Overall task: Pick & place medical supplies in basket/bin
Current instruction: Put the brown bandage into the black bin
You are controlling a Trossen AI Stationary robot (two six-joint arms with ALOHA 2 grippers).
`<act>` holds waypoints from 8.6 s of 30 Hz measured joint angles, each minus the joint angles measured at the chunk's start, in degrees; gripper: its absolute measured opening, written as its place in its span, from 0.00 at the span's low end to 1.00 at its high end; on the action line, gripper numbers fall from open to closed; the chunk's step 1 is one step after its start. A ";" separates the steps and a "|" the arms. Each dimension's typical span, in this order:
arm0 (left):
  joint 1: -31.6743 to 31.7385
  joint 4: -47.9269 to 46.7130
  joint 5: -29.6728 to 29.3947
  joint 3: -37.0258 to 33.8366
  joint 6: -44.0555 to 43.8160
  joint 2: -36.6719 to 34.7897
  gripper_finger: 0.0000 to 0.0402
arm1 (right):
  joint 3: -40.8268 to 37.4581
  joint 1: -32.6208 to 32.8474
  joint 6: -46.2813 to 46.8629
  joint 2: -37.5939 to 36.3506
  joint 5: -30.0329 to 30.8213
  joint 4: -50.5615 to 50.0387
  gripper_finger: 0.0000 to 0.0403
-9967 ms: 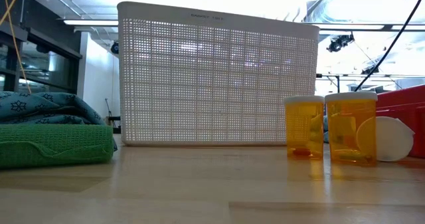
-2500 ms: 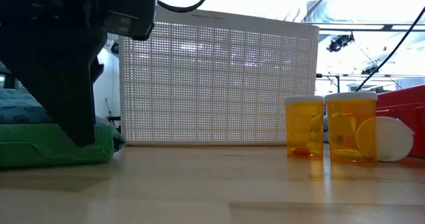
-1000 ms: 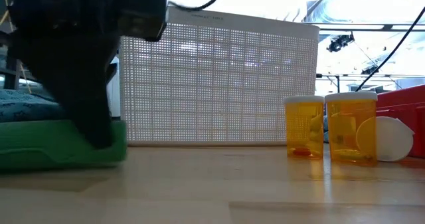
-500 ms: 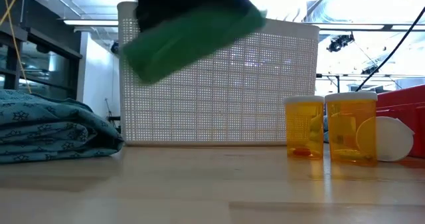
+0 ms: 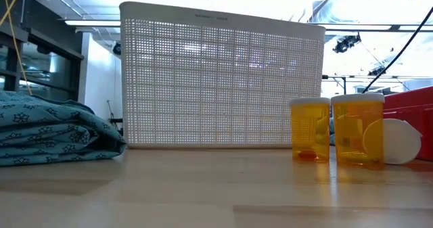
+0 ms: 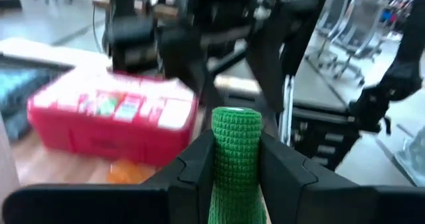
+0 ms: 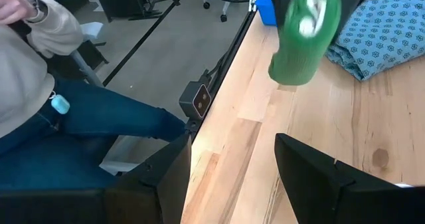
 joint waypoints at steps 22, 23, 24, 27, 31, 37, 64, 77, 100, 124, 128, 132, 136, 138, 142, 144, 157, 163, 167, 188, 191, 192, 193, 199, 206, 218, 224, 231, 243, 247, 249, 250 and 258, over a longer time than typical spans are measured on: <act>0.28 7.47 0.09 0.00 7.04 0.00 0.23 | 0.00 0.02 0.00 0.00 -0.02 0.00 0.51; 0.28 7.47 0.11 0.00 7.04 0.00 0.23 | 0.00 0.00 0.01 0.00 -0.02 0.00 0.51; 0.28 7.47 0.11 0.00 7.04 0.00 0.23 | 0.00 0.01 0.01 0.00 -0.02 0.00 0.51; 0.37 7.47 0.11 0.00 7.05 0.00 0.23 | 0.00 -0.01 -0.66 0.00 0.14 0.00 0.51; 0.39 7.77 0.13 0.00 8.43 0.00 0.23 | 0.00 -0.03 -0.27 0.00 1.63 -0.02 0.51; 0.39 7.76 0.14 0.00 8.59 0.00 0.23 | 0.00 0.01 2.40 0.00 1.54 -0.02 0.51; 0.86 14.50 0.17 0.00 13.75 0.00 0.23 | 0.00 -2.18 -2.11 0.09 12.24 5.07 0.51; 1.94 16.27 0.17 0.00 14.39 0.00 0.23 | -0.02 -4.53 -5.85 0.61 11.63 10.10 0.51; 4.80 20.21 1.23 0.00 15.04 0.02 0.23 | -0.02 -7.35 -8.60 0.61 7.83 16.87 0.51; 4.78 20.14 1.26 0.00 15.02 0.02 0.23 | -0.02 -7.87 -8.57 0.61 6.08 16.09 0.29; 4.78 20.15 1.25 0.00 14.97 0.02 0.23 | -0.02 -7.87 -8.57 0.61 6.08 16.09 0.27; 4.78 20.13 1.26 0.00 14.54 0.02 0.23 | -0.02 -7.87 -8.55 0.61 6.05 16.07 0.27; 4.78 20.13 1.26 0.00 14.52 0.02 0.23 | -0.02 -7.87 -8.55 0.61 6.04 16.08 0.27; 4.78 20.12 1.36 0.00 14.56 0.02 0.24 | -0.02 -7.87 -8.53 0.61 6.02 16.09 0.27; 4.80 20.02 4.38 0.00 13.07 0.02 0.29 | -0.02 -7.83 -8.46 0.61 5.71 16.09 0.27; 4.80 20.02 4.73 0.00 12.77 0.02 0.33 | -0.02 -7.83 -8.10 0.61 5.70 16.09 0.27; 4.78 19.51 5.14 0.00 12.86 0.02 0.50 | -0.02 -7.82 -7.05 0.61 5.46 15.60 0.27; 4.75 18.86 4.95 0.00 12.08 0.02 0.50 | -0.02 -6.18 -3.02 -0.16 3.14 11.90 0.27; 4.69 17.51 4.98 0.00 11.48 0.02 0.50 | -0.02 -4.21 2.18 -1.53 2.76 4.83 0.27; 2.22 14.84 4.85 0.00 11.32 0.02 0.50 | -0.02 10.20 39.65 -2.19 -13.54 -14.80 0.27; 2.22 14.84 4.85 0.00 11.09 0.02 0.50 | -0.02 12.04 43.75 -2.21 -12.68 -18.22 0.27; 2.22 14.83 4.85 0.00 11.09 0.02 0.50 | -0.02 12.62 44.96 -2.19 -11.86 -19.75 0.27; 2.22 14.84 4.85 0.00 11.09 0.02 0.50 | -0.02 13.14 46.16 -2.19 -10.97 -21.33 0.27; 2.22 14.84 4.85 0.00 11.02 0.02 0.50 | -0.02 15.24 52.38 -2.19 -9.12 -28.61 0.27; 2.22 14.28 4.87 0.02 9.74 0.02 0.50 | -0.02 18.24 56.66 -1.73 -9.35 -30.93 0.27; 2.22 11.92 4.85 0.00 8.55 0.02 0.50 | -0.02 20.19 53.84 7.83 -12.44 -31.84 0.27; 2.22 11.91 4.85 0.00 8.55 0.02 0.50 | 0.06 20.13 51.70 10.83 -14.94 -31.60 0.27; 2.22 11.91 4.85 0.00 8.55 0.02 0.50 | 0.06 19.91 51.48 10.84 -13.67 -31.20 0.27; 2.22 11.73 4.85 0.00 8.40 0.02 0.50 | 0.02 19.91 51.89 10.84 -13.33 -29.51 0.49; 2.22 11.68 4.85 0.00 8.33 0.02 0.50 | 0.02 19.91 51.91 10.84 -13.66 -27.95 0.53; 2.22 11.57 4.85 0.00 8.33 0.02 0.50 | 0.00 19.80 51.91 10.84 -14.57 -26.91 0.54; 2.22 11.51 4.85 0.00 8.33 0.02 0.50 | 0.00 19.56 51.82 10.84 -15.62 -26.66 0.54; 2.22 11.49 4.85 0.00 8.35 0.02 0.50 | -0.02 15.41 49.59 10.62 -26.31 -26.56 0.53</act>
